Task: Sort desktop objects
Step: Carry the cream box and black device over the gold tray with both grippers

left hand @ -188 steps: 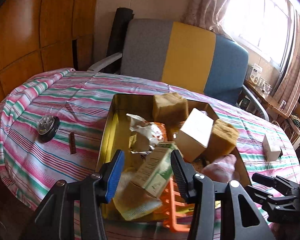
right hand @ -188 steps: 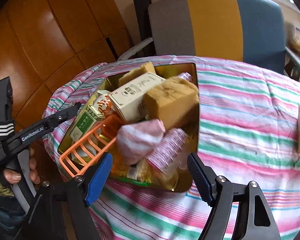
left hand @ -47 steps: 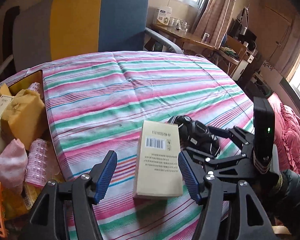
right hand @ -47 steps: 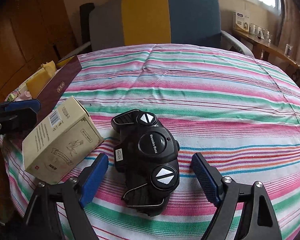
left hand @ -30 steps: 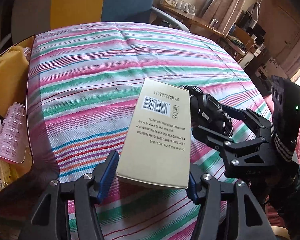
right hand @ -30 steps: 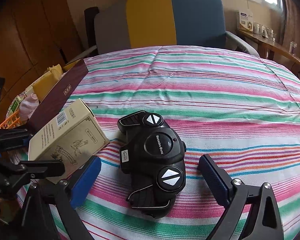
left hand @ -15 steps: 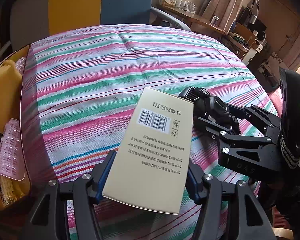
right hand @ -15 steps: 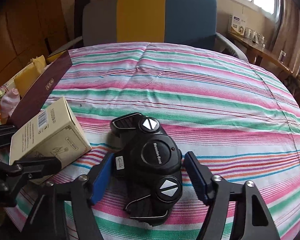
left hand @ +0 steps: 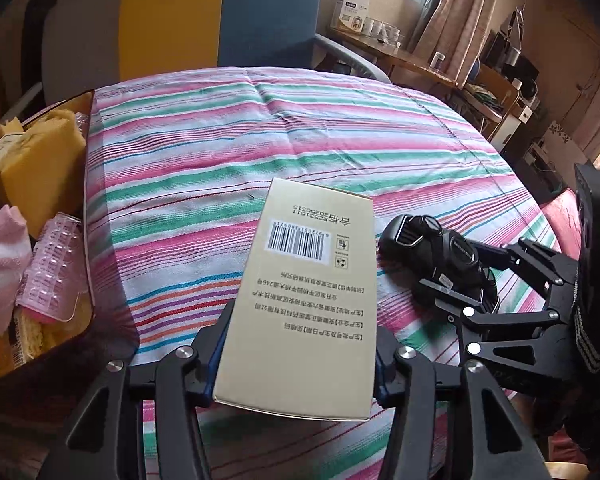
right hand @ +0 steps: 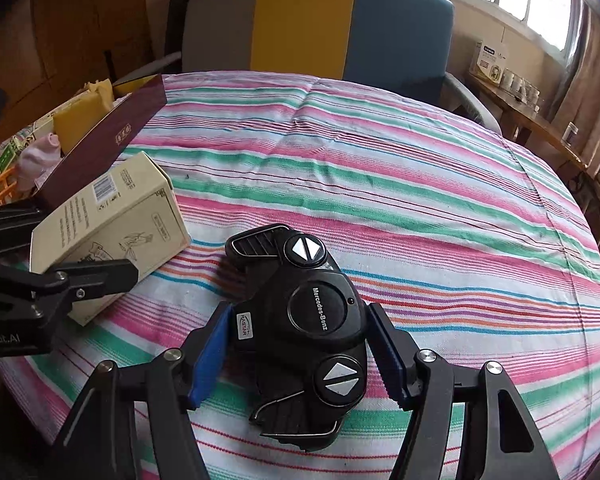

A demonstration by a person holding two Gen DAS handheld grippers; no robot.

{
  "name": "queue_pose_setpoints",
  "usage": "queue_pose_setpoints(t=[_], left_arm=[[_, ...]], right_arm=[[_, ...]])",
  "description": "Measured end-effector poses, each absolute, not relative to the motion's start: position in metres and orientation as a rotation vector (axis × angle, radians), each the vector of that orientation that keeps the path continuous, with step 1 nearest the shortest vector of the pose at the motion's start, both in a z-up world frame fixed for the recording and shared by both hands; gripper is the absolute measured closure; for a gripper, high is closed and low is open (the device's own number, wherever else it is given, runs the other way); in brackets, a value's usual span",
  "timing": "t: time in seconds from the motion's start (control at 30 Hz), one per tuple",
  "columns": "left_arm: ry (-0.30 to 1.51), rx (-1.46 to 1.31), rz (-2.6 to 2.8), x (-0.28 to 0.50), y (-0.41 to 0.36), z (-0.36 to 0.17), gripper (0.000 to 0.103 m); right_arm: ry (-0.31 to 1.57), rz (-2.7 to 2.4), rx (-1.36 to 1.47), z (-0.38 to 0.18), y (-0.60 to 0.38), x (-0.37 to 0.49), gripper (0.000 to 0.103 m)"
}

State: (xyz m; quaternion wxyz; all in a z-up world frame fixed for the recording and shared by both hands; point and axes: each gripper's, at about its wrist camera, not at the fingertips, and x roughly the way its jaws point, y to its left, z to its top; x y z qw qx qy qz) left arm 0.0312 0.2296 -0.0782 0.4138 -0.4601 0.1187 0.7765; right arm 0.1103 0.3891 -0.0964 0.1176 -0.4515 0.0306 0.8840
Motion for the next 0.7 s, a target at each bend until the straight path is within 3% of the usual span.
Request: queue_pose_setpoints(t=[0.2,0.7], left_arm=[[0.193,-1.1,1.989,0.035,0.2,-0.052,0.048],[0.005,-1.023,2.316,-0.031,0.082,0.004,0.048]], right_arm=[[0.277,2.633,-1.302,-0.082,0.388,0.127,0.037],[0.35,2.911,-1.28,-0.025,0.299,0.036,0.037]])
